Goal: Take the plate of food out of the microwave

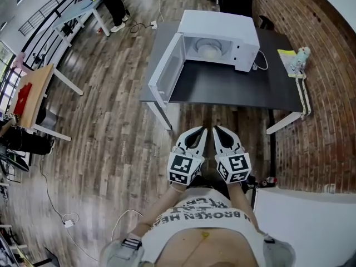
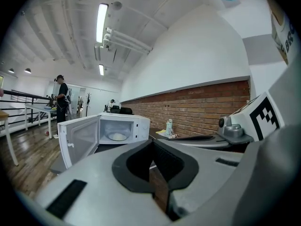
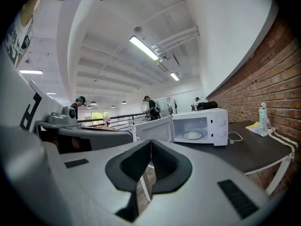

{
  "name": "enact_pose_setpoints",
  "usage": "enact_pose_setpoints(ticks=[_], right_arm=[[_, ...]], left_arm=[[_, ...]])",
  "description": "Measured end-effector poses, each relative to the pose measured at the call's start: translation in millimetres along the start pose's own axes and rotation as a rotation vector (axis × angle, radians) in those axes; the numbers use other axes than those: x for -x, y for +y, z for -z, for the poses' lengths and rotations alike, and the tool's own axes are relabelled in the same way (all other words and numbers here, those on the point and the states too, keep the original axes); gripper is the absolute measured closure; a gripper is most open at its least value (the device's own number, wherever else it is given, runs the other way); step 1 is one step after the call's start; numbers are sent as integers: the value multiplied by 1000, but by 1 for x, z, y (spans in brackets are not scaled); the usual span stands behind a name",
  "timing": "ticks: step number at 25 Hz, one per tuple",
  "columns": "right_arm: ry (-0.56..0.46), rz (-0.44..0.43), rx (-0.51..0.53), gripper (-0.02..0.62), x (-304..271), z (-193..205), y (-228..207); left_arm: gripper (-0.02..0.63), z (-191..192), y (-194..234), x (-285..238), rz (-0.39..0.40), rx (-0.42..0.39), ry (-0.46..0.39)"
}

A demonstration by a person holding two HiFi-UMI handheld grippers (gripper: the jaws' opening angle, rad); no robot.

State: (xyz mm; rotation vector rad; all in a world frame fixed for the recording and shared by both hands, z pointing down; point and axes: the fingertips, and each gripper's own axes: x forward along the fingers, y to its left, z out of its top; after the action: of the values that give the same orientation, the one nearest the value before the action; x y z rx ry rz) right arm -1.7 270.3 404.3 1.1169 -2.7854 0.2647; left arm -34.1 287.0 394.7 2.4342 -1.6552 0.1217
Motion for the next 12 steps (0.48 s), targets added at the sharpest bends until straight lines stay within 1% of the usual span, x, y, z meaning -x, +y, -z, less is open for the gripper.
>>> enact_pose_setpoints(ticks=[4,8,12], right_arm=[[19,-3,-7,586,-9,6,5],[33,-7,-21,586,-19,9,0],[45,-8,-30,586,-33,11,-14]], left_arm=[[599,1,10,0,-5,-5,5],[599,7,17,-8,-11,-25,31],[598,9,23,-25,-4,-2,47]])
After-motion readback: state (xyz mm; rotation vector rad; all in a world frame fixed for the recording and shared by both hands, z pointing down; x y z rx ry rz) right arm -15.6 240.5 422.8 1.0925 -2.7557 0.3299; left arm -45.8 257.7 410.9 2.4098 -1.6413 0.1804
